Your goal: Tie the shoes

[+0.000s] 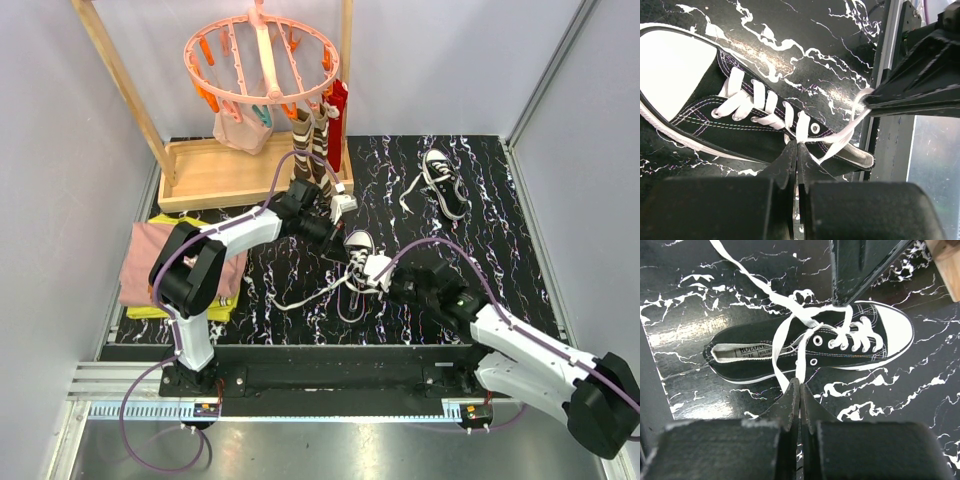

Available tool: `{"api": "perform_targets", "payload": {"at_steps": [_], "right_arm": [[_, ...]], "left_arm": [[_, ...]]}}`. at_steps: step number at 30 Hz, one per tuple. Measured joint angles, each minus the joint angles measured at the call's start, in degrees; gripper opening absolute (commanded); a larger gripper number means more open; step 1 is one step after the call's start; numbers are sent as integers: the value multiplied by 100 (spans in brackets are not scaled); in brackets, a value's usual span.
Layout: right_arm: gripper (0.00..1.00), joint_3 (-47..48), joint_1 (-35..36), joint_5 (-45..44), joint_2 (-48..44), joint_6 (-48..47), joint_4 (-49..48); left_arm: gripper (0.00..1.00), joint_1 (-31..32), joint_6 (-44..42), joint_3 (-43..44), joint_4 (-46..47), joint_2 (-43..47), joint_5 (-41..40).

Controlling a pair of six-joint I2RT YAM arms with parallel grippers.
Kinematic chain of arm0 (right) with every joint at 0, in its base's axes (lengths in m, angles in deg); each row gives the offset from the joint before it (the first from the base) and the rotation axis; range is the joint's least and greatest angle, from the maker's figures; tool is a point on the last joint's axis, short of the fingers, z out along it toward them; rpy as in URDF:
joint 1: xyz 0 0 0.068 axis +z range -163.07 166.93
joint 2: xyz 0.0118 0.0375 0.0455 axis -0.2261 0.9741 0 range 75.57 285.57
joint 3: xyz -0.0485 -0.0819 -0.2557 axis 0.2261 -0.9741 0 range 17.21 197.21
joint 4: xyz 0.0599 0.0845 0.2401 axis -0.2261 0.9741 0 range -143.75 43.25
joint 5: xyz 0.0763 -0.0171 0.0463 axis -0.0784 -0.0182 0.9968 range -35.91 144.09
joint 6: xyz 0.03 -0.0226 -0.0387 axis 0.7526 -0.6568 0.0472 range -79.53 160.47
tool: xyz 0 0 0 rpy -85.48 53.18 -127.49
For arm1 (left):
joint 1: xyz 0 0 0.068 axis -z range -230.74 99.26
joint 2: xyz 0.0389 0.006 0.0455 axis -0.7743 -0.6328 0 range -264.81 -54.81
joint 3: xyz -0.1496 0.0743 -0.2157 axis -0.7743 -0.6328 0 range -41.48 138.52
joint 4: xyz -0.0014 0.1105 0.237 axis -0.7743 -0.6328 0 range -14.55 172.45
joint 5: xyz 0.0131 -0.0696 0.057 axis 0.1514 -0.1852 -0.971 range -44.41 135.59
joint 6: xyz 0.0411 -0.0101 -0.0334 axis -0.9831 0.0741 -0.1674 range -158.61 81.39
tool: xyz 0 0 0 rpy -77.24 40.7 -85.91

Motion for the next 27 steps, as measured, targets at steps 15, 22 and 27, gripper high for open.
{"api": "perform_targets", "payload": {"at_steps": [15, 22, 27], "right_arm": [[0, 39, -2, -479, 560, 387, -802], [0, 109, -2, -562, 918, 496, -1158], [0, 168, -2, -579, 1316, 540, -1224]], "left_arm": [[0, -11, 33, 2, -2, 0, 109], [0, -11, 52, 2, 0, 0, 120], [0, -11, 94, 2, 0, 2, 138]]}}
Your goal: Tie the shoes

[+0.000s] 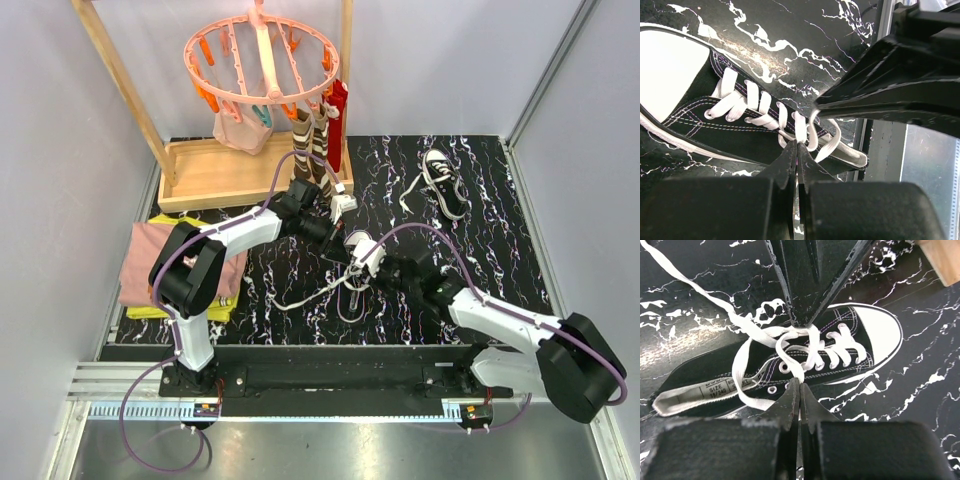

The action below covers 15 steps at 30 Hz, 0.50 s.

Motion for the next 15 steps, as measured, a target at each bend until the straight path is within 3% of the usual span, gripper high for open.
{"api": "perform_targets", "payload": {"at_steps": [7, 15], "right_arm": [[0, 170, 33, -177, 323, 83, -140], [0, 350, 39, -728, 76, 197, 52]], "left_arm": [[0, 0, 68, -31, 7, 66, -2], [0, -28, 160, -90, 68, 269, -4]]}}
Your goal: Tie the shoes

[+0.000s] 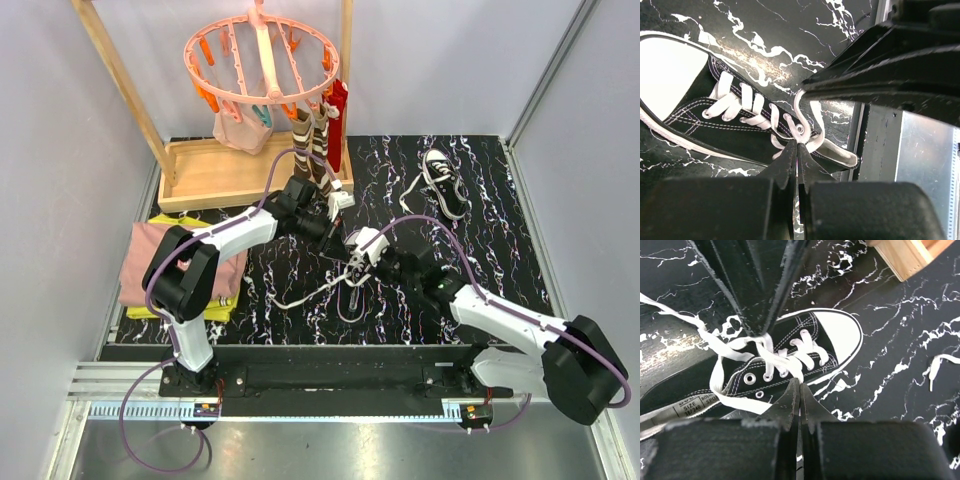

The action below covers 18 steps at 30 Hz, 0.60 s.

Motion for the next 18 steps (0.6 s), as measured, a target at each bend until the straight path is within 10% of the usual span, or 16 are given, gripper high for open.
{"api": "perform_targets", "payload": {"at_steps": [18], "right_arm": [[0, 101, 426, 144, 15, 310, 321]], "left_arm": [[0, -2, 328, -90, 162, 2, -81]]}}
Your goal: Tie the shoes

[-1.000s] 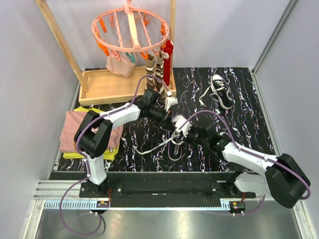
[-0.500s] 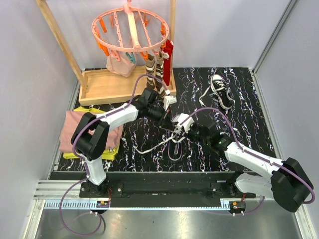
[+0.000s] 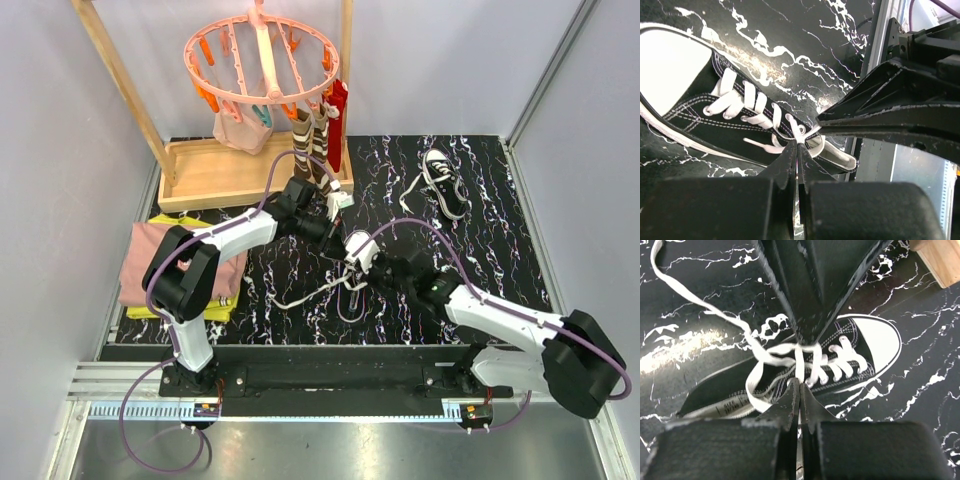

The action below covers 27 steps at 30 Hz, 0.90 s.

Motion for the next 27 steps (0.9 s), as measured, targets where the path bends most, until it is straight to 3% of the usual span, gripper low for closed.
{"api": "perform_targets", "payload": {"at_steps": [11, 15, 16, 19, 23, 27], "right_arm": [[0, 350, 136, -638, 728, 455, -190], [0, 295, 136, -612, 726, 557, -374], [0, 264, 136, -612, 723, 568, -420], [0, 125, 136, -588, 723, 581, -586], [0, 76, 138, -584, 723, 579, -678], [0, 76, 138, -577, 723, 575, -769]], "left_arm": [[0, -2, 232, -238, 168, 7, 9], [24, -2, 282, -310, 234, 20, 20], [34, -9, 271, -350, 247, 37, 26], [48, -55, 160, -603, 328, 199, 26], [57, -284, -295, -1073, 439, 627, -15], [61, -516, -1596, -1261, 426, 1093, -63]]}}
